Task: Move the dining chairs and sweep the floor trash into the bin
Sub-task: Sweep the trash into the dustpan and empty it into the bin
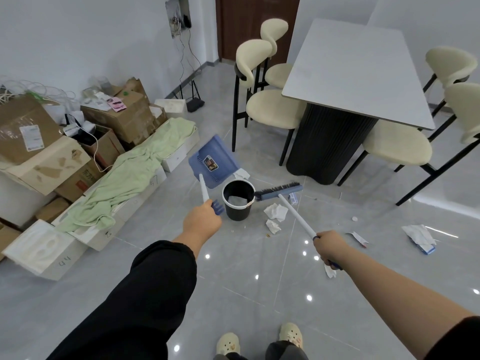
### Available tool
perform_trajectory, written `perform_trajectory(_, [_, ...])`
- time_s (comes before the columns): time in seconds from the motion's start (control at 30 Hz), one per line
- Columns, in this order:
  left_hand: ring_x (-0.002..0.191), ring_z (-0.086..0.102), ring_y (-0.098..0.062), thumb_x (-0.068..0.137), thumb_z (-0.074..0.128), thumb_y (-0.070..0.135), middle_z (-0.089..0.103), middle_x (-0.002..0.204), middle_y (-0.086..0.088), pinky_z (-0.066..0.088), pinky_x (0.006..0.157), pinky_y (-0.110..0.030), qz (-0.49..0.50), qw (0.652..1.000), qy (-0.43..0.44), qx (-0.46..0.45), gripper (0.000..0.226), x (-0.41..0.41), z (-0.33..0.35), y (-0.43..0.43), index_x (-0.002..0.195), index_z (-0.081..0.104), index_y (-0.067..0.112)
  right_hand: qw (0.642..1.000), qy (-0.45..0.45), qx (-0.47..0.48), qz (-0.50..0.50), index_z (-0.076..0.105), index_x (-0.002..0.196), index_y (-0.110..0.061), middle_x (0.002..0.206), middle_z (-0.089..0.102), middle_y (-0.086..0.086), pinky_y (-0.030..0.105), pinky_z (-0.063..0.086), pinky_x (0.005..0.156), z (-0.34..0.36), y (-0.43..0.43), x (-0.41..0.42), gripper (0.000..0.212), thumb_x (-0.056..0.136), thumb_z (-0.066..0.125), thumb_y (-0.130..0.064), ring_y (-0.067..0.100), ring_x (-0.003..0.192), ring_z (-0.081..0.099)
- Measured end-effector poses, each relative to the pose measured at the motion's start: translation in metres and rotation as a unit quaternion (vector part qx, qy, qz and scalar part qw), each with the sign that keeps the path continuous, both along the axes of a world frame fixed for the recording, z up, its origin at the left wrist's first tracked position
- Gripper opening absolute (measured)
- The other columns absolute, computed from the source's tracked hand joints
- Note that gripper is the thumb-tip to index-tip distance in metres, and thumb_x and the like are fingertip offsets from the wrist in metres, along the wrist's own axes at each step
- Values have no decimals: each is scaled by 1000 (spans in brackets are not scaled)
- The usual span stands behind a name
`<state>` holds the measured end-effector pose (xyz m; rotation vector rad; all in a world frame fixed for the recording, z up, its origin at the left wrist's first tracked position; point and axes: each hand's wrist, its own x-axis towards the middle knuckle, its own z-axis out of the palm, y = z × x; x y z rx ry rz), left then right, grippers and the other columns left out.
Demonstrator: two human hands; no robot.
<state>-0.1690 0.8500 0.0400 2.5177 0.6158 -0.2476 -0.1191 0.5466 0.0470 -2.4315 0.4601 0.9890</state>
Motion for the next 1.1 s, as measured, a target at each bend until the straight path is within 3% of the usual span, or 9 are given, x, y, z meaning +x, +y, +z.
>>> perform_trajectory(0.17, [103, 57, -39, 86, 47, 5, 63, 112, -21, 38, 75, -30, 57, 998, -1, -32, 26, -1, -5, 16, 110, 55, 3, 994, -10, -74, 85, 57, 117, -1, 65, 48, 8, 21, 36, 40, 10, -2, -6, 31, 96, 35, -5, 21, 45, 45])
perform_trajectory(0.37, [87, 57, -36, 86, 47, 2, 62, 108, -24, 41, 68, -30, 109, 990, 41, -75, 24, -4, -19, 32, 106, 58, -2, 984, 2, -89, 152, 58, 109, -9, 67, 45, 7, 19, 33, 42, 5, 6, -14, 28, 97, 32, -11, 18, 43, 41])
perform_trajectory(0.43, [95, 59, -36, 88, 46, 5, 62, 114, -21, 43, 72, -30, 79, 992, 83, -60, 28, -6, -22, 34, 113, 58, -1, 984, 4, -83, 155, 57, 104, -11, 67, 45, 7, 19, 32, 42, 1, 12, -17, 24, 97, 34, -13, 18, 43, 40])
perform_trajectory(0.5, [112, 57, -36, 91, 45, 8, 58, 125, -20, 47, 86, -33, 54, 990, 125, -46, 37, -5, -24, 38, 125, 54, 0, 983, 2, -82, 164, 59, 108, -9, 66, 45, 6, 19, 32, 40, -2, 21, -19, 27, 97, 35, -14, 18, 43, 41])
perform_trajectory(0.6, [117, 56, -33, 91, 44, 10, 58, 128, -17, 46, 94, -33, 37, 984, 166, -43, 38, -4, -24, 42, 127, 55, 2, 980, 0, -80, 182, 61, 114, -9, 64, 44, 2, 18, 30, 38, -5, 37, -18, 30, 98, 36, -14, 18, 41, 40])
perform_trajectory(0.73, [111, 59, -36, 87, 46, 7, 60, 123, -20, 49, 78, -34, 3, 982, 177, -61, 35, -8, -22, 39, 118, 59, 0, 977, -4, -83, 194, 61, 115, -7, 64, 44, 2, 19, 30, 38, -9, 56, -11, 30, 98, 36, -12, 16, 43, 40])
perform_trajectory(0.9, [83, 64, -37, 83, 46, 5, 64, 104, -28, 36, 50, -23, 7, 975, 187, -116, 30, -6, -23, 34, 107, 60, -6, 976, -2, -96, 193, 60, 113, -6, 65, 47, 4, 20, 31, 39, -20, 74, 3, 28, 97, 38, -11, 17, 44, 43])
perform_trajectory(1.0, [62, 51, -29, 84, 44, 6, 59, 82, -26, 35, 46, -21, 27, 972, 184, -141, 27, -4, -20, 29, 104, 59, -4, 979, -9, -91, 185, 58, 115, -7, 67, 47, 3, 22, 33, 42, -27, 82, 10, 27, 96, 38, -10, 17, 47, 43])
perform_trajectory(1.1, [63, 49, -30, 85, 43, 6, 54, 80, -24, 38, 49, -26, 25, 971, 187, -146, 30, 1, -23, 25, 107, 58, -6, 982, -19, -72, 175, 56, 115, -8, 68, 43, 2, 23, 30, 43, -33, 84, 18, 25, 98, 37, -12, 15, 49, 39])
